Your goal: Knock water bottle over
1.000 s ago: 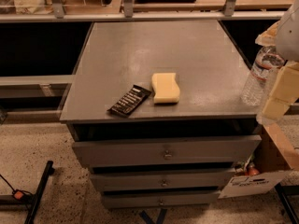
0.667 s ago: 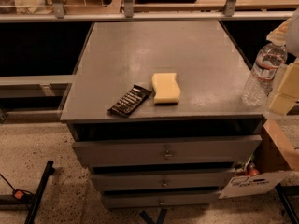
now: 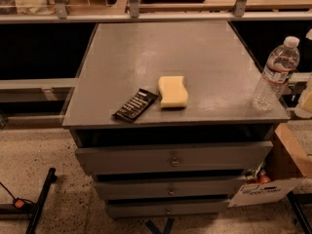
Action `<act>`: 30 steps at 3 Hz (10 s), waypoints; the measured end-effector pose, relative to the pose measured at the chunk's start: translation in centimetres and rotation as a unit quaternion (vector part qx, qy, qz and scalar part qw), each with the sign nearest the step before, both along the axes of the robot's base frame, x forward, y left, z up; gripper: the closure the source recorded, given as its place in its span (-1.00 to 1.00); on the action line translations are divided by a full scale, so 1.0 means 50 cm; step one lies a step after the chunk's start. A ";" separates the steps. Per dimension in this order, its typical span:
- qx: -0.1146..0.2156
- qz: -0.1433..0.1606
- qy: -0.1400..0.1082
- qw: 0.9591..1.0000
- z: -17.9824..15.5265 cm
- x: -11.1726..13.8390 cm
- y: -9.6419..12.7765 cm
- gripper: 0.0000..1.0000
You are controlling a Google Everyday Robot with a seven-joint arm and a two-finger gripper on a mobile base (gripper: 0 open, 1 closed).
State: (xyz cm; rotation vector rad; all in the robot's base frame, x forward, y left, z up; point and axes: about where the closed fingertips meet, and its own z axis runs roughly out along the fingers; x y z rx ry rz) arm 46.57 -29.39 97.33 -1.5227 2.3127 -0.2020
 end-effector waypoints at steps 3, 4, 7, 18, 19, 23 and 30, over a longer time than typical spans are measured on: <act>0.072 -0.051 -0.024 0.996 -0.022 0.015 -0.111 -1.00; 0.099 -0.085 -0.038 0.991 -0.063 0.080 -0.102 -1.00; 0.114 -0.090 -0.055 0.988 -0.076 0.106 -0.076 -1.00; 0.215 -0.092 -0.014 0.972 -0.111 0.181 0.044 1.00; 0.176 -0.080 -0.013 0.981 -0.095 0.200 0.087 1.00; -0.011 -0.090 0.024 0.996 -0.141 0.300 0.148 1.00; -0.020 -0.146 0.069 0.987 -0.183 0.351 0.104 -1.00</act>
Offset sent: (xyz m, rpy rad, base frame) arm 0.0012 -0.0692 -0.0066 0.1443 -0.0585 -0.1250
